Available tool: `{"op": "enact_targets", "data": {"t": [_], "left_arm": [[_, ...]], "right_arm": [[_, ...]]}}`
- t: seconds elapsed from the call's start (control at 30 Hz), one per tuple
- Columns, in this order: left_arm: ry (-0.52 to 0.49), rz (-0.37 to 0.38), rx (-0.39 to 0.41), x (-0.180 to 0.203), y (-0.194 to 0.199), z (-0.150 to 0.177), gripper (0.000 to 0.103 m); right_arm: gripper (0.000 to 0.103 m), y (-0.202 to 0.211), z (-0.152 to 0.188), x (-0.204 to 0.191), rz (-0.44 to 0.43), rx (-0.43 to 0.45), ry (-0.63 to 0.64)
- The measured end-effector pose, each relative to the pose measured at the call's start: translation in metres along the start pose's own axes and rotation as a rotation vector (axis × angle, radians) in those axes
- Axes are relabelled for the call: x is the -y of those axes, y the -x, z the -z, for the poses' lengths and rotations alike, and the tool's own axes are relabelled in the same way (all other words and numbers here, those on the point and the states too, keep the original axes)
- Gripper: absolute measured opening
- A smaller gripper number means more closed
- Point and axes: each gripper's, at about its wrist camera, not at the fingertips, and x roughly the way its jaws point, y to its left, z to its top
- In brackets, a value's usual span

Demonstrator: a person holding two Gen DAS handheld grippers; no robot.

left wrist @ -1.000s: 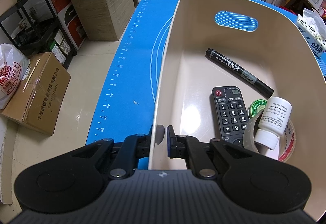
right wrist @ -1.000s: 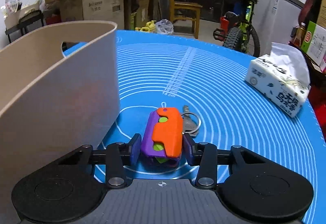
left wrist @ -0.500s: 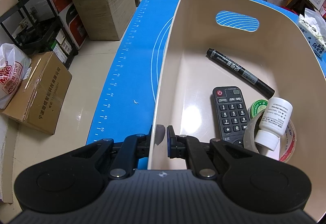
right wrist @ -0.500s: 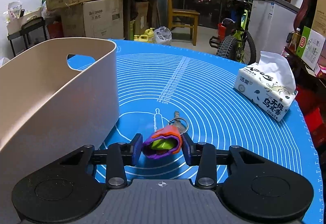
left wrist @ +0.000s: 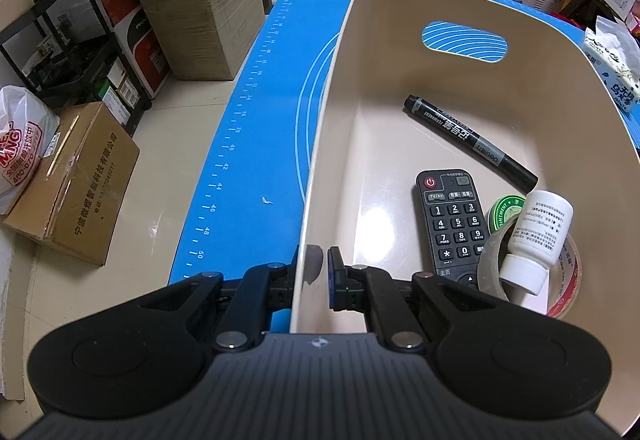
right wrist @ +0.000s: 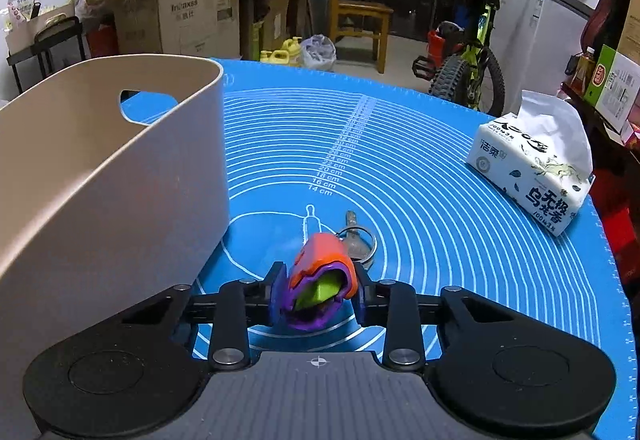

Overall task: Organize rigid objects
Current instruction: 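Lift and carry the toy with the right gripper over the beige bin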

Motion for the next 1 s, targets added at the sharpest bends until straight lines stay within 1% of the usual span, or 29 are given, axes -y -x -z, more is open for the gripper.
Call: {"op": "enact_targets", "data": {"t": [0.03,0.1,0.37,0.53,0.67,0.83,0.9,1.0], "left_arm": [[0.000,0.001,0.000,0.000,0.000,0.000,0.010],[0.000,0.001,0.000,0.000,0.000,0.000,0.010],[0.002,0.002,0.000,0.000,0.000,0.000,0.010],[0.002,-0.001,-0.001,0.001,0.000,0.000,0.010],[0.004,-0.001,-0.003,0.000,0.000,0.000,0.010],[0.004,-0.003,-0.003,0.000,0.000,-0.001,0.010],[0.003,-0.003,-0.003,0.000,0.000,-0.001,0.010],[0.004,-0.003,-0.003,0.000,0.000,-0.001,0.010]], "right_arm": [[0.040,0.000,0.000,0.000,0.000,0.002,0.001],[0.029,0.000,0.001,0.001,-0.013,-0.005,-0.013],[0.029,0.013,-0.001,0.004,0.000,0.035,-0.022],[0.029,0.040,-0.013,0.009,0.010,0.115,-0.039],[0.029,0.068,-0.028,0.005,-0.010,0.193,-0.043],[0.029,0.100,-0.043,-0.009,-0.066,0.280,-0.016],[0.029,0.108,-0.047,-0.016,-0.091,0.296,0.003],[0.029,0.113,-0.048,-0.030,-0.147,0.293,0.038]]}}
